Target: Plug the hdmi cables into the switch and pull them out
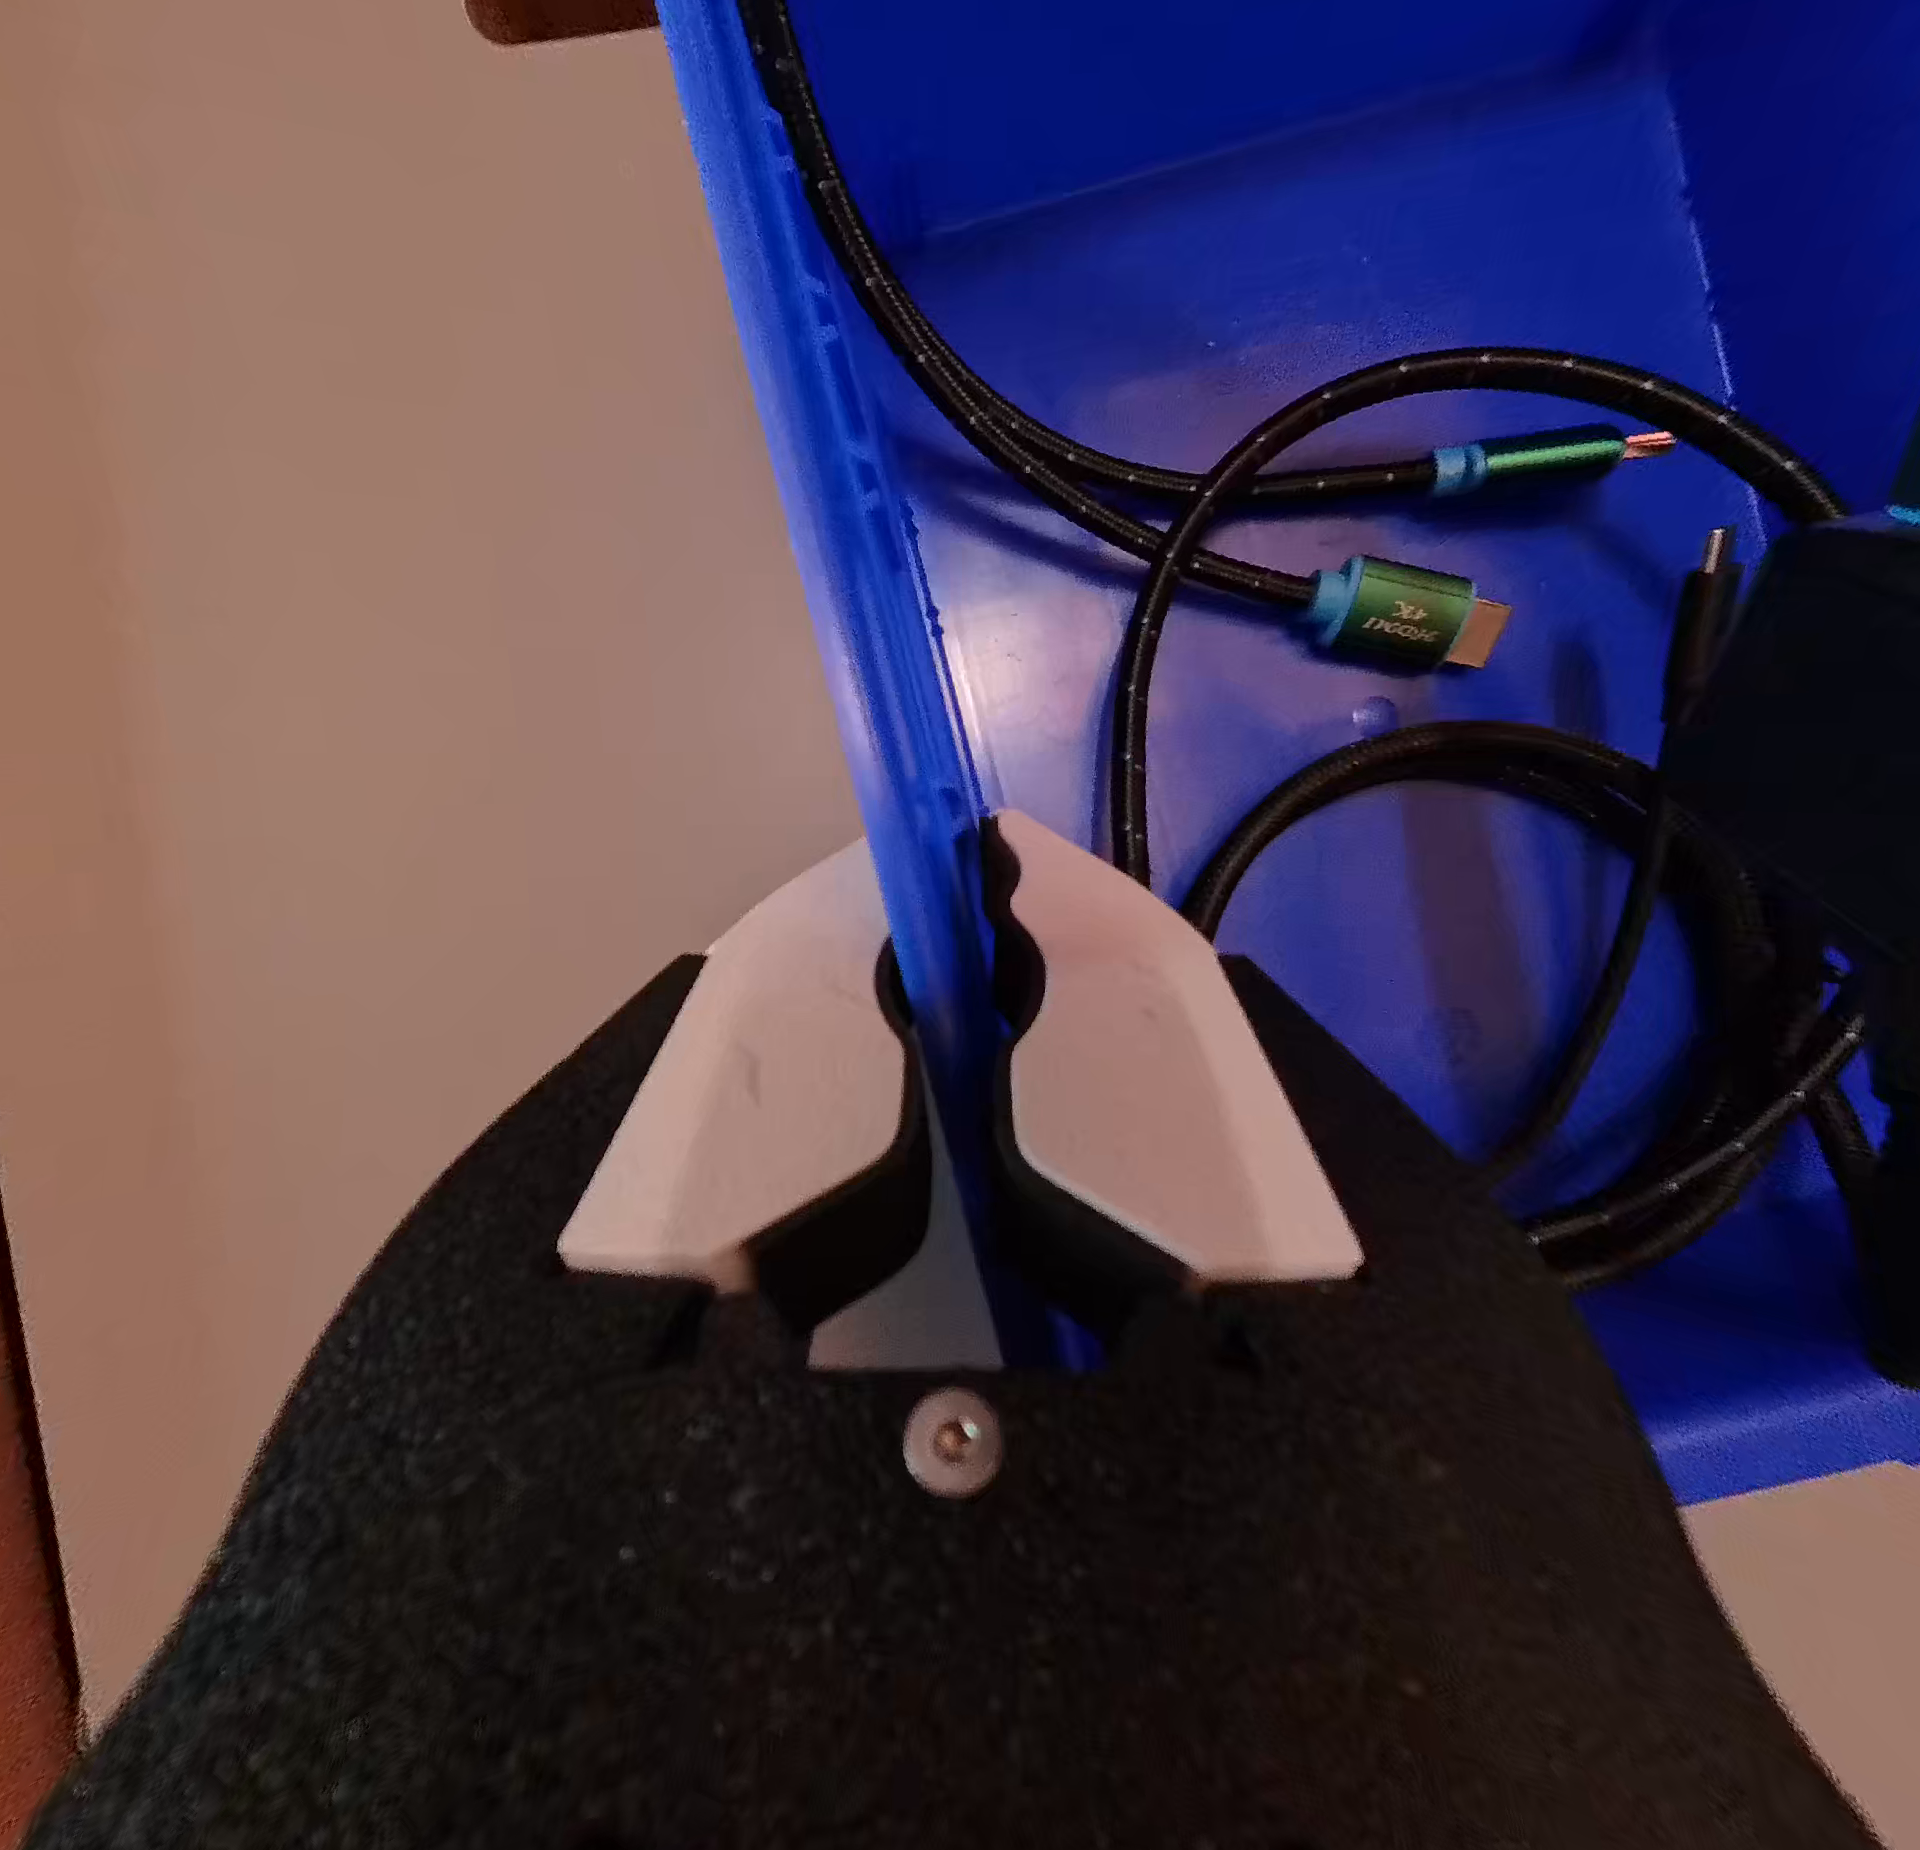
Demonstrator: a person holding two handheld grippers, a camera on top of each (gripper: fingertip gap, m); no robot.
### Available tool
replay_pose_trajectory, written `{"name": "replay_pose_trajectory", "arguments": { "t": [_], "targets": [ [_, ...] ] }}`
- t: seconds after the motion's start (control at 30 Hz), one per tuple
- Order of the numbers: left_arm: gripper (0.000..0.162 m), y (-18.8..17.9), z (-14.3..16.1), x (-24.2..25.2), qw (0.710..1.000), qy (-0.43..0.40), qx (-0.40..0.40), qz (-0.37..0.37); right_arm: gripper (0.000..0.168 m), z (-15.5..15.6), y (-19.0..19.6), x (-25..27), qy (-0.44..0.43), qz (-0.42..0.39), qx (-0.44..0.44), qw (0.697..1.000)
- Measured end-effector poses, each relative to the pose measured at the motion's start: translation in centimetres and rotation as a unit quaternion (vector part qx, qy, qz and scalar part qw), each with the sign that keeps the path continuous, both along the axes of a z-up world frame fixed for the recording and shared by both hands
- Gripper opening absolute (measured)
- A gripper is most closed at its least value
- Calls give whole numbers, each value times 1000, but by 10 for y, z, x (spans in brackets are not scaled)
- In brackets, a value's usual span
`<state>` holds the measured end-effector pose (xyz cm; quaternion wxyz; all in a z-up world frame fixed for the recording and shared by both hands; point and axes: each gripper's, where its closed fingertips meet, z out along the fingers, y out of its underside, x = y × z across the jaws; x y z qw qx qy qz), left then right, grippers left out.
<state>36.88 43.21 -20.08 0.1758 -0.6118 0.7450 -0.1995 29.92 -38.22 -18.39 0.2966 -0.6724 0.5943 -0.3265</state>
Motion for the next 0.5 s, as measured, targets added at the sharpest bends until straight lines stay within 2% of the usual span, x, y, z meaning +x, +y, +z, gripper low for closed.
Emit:
{"name": "replay_pose_trajectory", "arguments": {
  "t": [0.03, 0.17, 0.2, 0.23, 0.27, 0.33, 0.37, 0.4, 0.47, 0.5],
  "targets": [
    [6, -1, 0, 4, 1000, 0, 2, 0, 25, 0, 0, 3, 1, 1, -3, 1000],
    [6, -2, 0, 7, 1000, -5, 2, -3, 28, 0, 2, 4, -5, 10, 1, 1000],
    [14, -2, 1, 7, 1000, -12, 0, -4, 31, 2, 4, 3, -8, 9, 10, 1000],
    [22, 1, 4, 5, 1000, -19, 2, 4, 40, 6, 6, -1, -15, 5, 20, 1000],
    [30, 8, 12, 4, 999, -34, 14, 26, 56, 14, 7, -7, -28, -3, 27, 999],
    [46, 21, 43, 0, 991, -106, 39, 78, 81, 42, 7, -25, -75, -18, 25, 997],
    [46, 22, 64, -5, 983, -153, 48, 91, 89, 59, 8, -35, -103, -25, 18, 994],
    [43, 16, 84, -13, 975, -197, 45, 88, 94, 74, 13, -46, -129, -26, 10, 991],
    [59, -10, 111, -34, 967, -248, 35, 50, 96, 96, 34, -63, -168, -1, 2, 986],
    [59, -28, 117, -42, 965, -260, 21, 28, 96, 103, 51, -70, -178, 20, 4, 984]
  ]
}}
